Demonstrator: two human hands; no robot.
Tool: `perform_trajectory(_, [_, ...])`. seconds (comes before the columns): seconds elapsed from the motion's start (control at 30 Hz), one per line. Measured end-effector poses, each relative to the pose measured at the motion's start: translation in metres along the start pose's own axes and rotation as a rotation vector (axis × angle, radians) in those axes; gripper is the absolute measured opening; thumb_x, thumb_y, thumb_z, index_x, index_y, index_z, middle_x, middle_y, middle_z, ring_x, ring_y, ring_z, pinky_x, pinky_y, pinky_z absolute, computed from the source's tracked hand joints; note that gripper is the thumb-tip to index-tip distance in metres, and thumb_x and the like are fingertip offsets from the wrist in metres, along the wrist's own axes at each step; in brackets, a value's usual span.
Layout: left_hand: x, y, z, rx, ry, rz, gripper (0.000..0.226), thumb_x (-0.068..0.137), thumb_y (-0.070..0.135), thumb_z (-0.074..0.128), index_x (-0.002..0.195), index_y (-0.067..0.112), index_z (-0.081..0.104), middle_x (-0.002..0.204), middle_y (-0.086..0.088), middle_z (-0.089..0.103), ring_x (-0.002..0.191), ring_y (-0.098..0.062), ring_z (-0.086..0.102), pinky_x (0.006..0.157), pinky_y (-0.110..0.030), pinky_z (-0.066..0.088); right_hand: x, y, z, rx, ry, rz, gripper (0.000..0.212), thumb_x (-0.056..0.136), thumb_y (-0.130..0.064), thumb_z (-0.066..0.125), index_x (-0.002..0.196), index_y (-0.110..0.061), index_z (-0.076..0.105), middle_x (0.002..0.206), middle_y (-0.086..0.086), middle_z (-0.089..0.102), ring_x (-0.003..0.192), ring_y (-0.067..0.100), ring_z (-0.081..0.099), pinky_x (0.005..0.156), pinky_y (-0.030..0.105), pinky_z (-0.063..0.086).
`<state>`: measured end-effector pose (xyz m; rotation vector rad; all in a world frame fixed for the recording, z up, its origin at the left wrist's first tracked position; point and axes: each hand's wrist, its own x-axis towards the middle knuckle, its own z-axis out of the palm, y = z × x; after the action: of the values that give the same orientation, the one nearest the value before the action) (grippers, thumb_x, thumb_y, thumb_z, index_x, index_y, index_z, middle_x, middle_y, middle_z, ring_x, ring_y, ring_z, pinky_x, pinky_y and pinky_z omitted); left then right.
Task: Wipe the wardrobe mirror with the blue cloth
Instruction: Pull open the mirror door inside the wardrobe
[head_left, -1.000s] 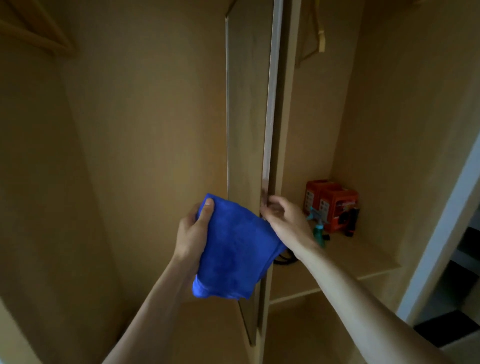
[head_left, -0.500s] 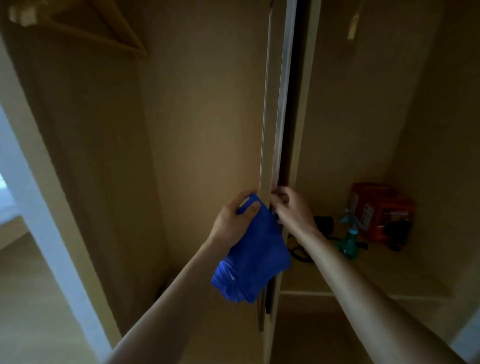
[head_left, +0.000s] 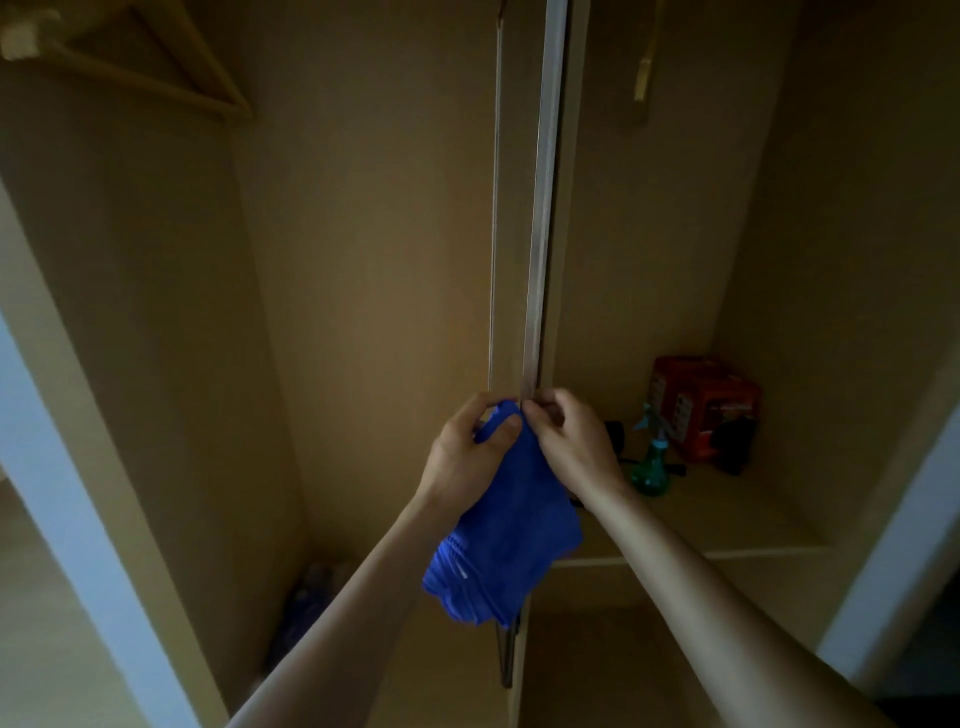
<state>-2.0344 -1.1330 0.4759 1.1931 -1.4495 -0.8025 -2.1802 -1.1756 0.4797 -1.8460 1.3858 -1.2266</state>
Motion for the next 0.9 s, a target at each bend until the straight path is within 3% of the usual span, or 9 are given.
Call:
perform_trajectory(0.2, [-0.018,0.006,-0.002,-0.01,-0.054,0.043,0.018,0.101,0.038,0.062,0.117,0.042,0.067,0.104,0.002,0.072,0.098,-0.013,0.069,0.086,-0.046,0.06,-0.029,-0.007,-0.006,0.009,0.048,0.01,0.018,0.1,-0.045,0.053,0.111,-0.031,0.059,0.101,-0.017,0.062,0.094,0.002,0.061,0.074,0.022,0.049])
perform_trajectory(0.37, [-0.038,0.009,-0.003,-0.033,-0.103,0.046,0.013,0.1,0.042,0.061,0.112,0.044,0.066,0.103,-0.003,0.072,0.095,-0.019,0.071,0.083,-0.051,0.061,-0.054,-0.011,-0.011,0.005,0.05,0.024,0.027,0.1,-0.046,0.053,0.117,-0.027,0.06,0.106,-0.013,0.063,0.097,0.004,0.062,0.084,0.03,0.054])
perform_trajectory(0.5, [-0.049,0.013,-0.003,-0.064,-0.123,0.046,0.014,0.099,0.042,0.063,0.113,0.04,0.066,0.102,-0.003,0.072,0.095,-0.02,0.071,0.082,-0.054,0.06,-0.07,-0.017,-0.015,-0.016,0.064,0.016,0.032,0.1,-0.045,0.053,0.123,-0.024,0.06,0.108,-0.014,0.062,0.102,0.004,0.061,0.087,0.028,0.053])
perform_trajectory(0.67, [-0.063,0.018,0.0,-0.085,-0.132,0.05,0.011,0.099,0.041,0.063,0.109,0.041,0.066,0.1,0.0,0.073,0.095,-0.018,0.071,0.083,-0.053,0.06,-0.087,-0.023,-0.023,-0.052,0.065,0.018,0.032,0.101,-0.045,0.052,0.123,-0.024,0.059,0.105,-0.017,0.06,0.096,-0.005,0.057,0.072,0.012,0.045])
perform_trajectory(0.9, [-0.081,0.025,0.003,-0.079,-0.161,0.061,0.01,0.1,0.039,0.063,0.109,0.038,0.067,0.096,-0.003,0.072,0.091,-0.018,0.071,0.082,-0.051,0.061,-0.109,-0.024,-0.034,0.011,0.03,0.02,0.031,0.101,-0.046,0.051,0.121,-0.024,0.061,0.109,-0.01,0.064,0.099,0.003,0.062,0.071,0.016,0.045])
